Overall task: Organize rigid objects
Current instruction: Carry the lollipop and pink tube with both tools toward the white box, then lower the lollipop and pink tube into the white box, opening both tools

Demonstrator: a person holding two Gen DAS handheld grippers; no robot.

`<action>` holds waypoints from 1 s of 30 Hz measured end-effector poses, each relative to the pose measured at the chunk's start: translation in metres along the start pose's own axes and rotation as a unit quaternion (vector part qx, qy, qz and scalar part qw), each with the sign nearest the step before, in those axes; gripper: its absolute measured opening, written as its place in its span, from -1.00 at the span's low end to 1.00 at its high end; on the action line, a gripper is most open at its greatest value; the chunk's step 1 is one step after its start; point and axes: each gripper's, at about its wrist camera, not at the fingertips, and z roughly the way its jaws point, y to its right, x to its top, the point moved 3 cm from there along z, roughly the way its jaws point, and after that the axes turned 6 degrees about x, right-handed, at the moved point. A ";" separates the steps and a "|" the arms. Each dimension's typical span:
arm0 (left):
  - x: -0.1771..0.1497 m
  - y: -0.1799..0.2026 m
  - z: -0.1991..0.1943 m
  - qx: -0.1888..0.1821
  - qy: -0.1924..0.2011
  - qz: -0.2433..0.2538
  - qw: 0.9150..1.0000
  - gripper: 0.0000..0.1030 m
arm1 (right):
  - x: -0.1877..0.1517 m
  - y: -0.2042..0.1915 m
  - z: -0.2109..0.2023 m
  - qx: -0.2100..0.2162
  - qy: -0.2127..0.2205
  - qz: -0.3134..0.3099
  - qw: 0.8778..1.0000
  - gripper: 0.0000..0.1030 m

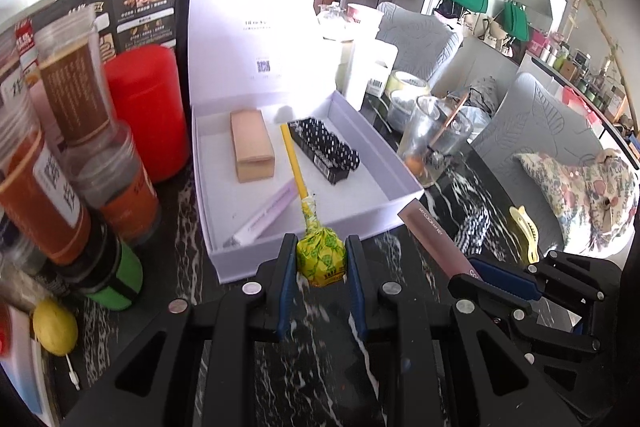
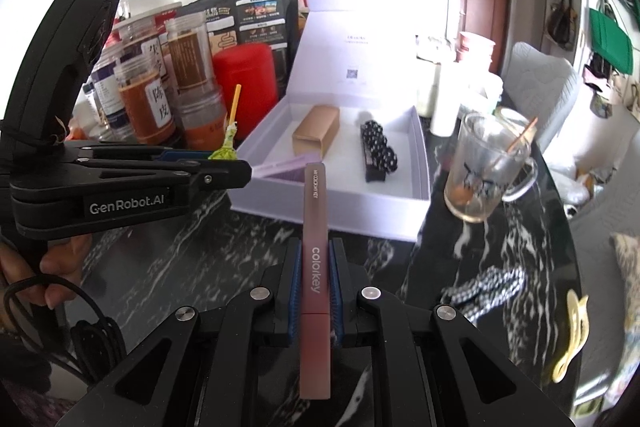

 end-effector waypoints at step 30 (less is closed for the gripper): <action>0.080 -0.030 0.036 0.018 0.033 0.000 0.999 -0.54 | 0.092 0.036 0.038 -0.017 0.036 -0.017 0.999 -0.74</action>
